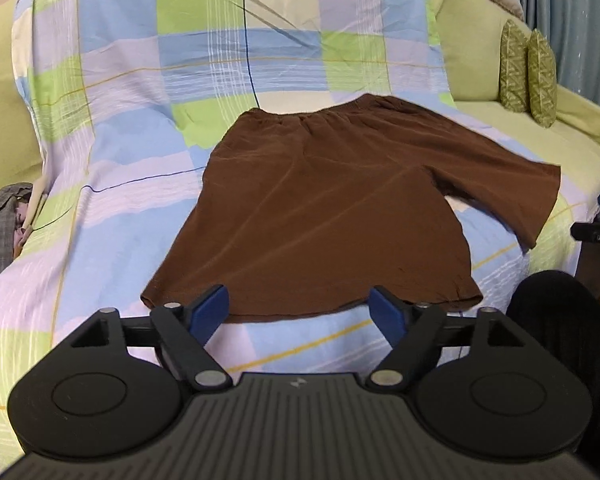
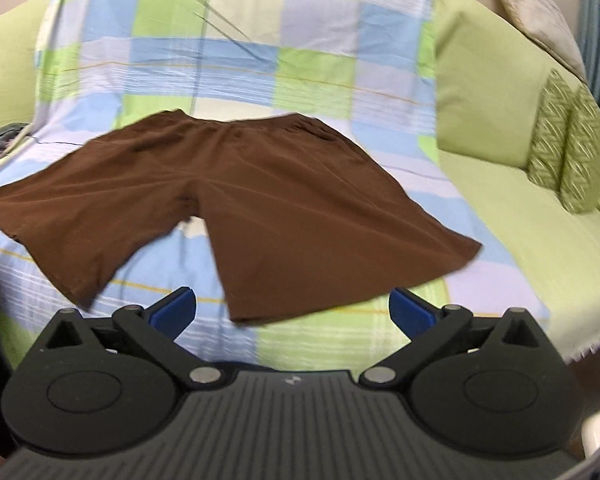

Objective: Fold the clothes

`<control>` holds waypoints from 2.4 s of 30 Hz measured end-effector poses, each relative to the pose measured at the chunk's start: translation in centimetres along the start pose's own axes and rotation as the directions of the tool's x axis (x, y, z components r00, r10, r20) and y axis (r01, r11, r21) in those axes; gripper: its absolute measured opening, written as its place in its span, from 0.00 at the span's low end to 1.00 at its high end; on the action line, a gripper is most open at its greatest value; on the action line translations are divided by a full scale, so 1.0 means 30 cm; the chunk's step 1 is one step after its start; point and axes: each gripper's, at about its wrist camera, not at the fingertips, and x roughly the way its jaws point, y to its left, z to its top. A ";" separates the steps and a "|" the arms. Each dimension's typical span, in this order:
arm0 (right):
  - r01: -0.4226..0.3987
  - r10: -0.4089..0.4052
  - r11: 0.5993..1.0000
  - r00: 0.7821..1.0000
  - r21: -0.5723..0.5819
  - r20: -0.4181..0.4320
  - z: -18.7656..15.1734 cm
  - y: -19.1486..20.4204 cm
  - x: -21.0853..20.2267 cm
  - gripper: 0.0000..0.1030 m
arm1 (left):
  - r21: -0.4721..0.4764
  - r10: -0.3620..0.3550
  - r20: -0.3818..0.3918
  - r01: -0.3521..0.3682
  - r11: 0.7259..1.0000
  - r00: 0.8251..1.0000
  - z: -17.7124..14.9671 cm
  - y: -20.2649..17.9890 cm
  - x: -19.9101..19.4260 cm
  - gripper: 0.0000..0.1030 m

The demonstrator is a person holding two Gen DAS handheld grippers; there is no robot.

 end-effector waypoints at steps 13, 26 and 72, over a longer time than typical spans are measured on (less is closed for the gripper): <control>-0.021 0.021 1.000 1.000 0.007 0.000 0.007 0.032 -0.010 0.99 | 0.012 -0.015 0.000 0.015 1.000 1.000 -0.005 -0.011 -0.018 0.94; -0.117 0.134 0.954 0.990 -0.275 0.040 0.092 0.365 -0.027 0.99 | -0.033 0.013 0.124 -0.009 0.999 0.992 -0.061 0.198 -0.112 0.94; -0.484 0.501 0.865 0.839 -0.130 0.211 0.433 0.586 0.110 0.03 | 0.908 -0.363 0.080 0.082 0.411 0.928 0.438 0.294 0.611 0.78</control>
